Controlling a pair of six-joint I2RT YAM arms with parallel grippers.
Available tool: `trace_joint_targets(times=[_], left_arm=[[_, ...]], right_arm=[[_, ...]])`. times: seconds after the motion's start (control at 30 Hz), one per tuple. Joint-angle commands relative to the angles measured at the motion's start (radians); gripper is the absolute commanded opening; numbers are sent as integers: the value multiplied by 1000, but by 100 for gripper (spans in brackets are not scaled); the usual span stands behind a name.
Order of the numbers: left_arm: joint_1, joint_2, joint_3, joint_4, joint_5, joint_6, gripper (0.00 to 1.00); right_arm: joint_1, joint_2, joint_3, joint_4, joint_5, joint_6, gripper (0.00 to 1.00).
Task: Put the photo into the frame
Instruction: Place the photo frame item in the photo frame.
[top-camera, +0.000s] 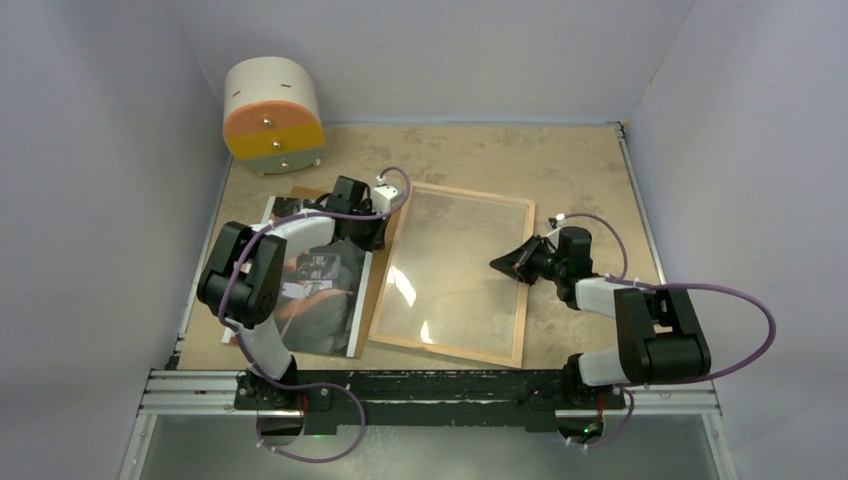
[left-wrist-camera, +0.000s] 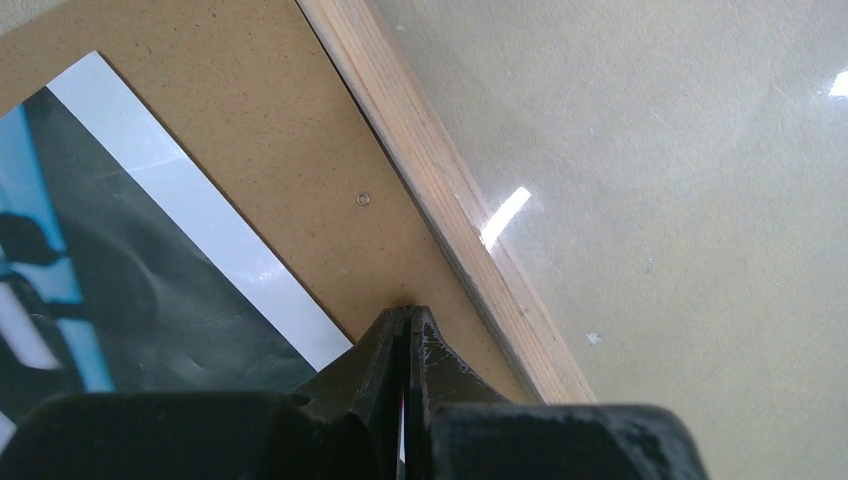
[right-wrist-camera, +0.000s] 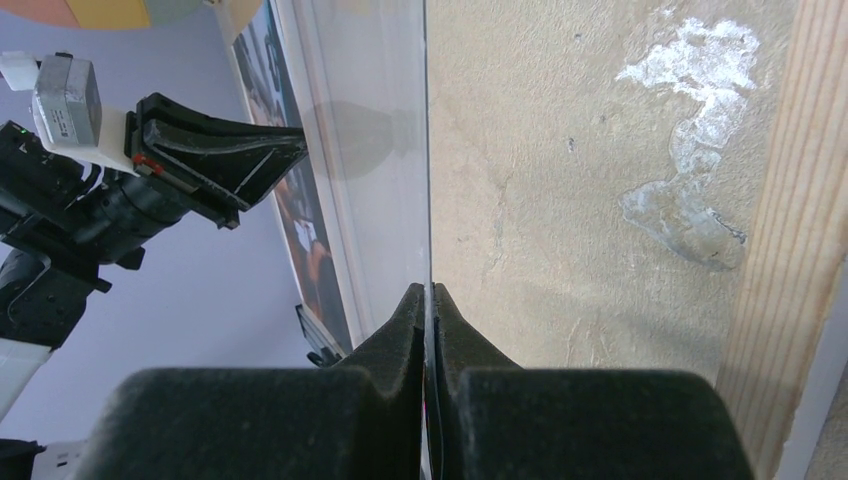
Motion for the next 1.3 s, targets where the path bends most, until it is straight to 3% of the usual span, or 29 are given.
trace_joint_targets(times=[0.0, 1.0, 1.27], left_arm=[[-9, 13, 4, 0, 30, 23, 0], [-23, 21, 30, -14, 32, 26, 0], [-49, 27, 15, -9, 61, 25, 0]], right_arm=[[-13, -27, 34, 17, 15, -19, 0], [-44, -45, 47, -25, -2, -52, 0], [-45, -29, 38, 75, -22, -42, 0]])
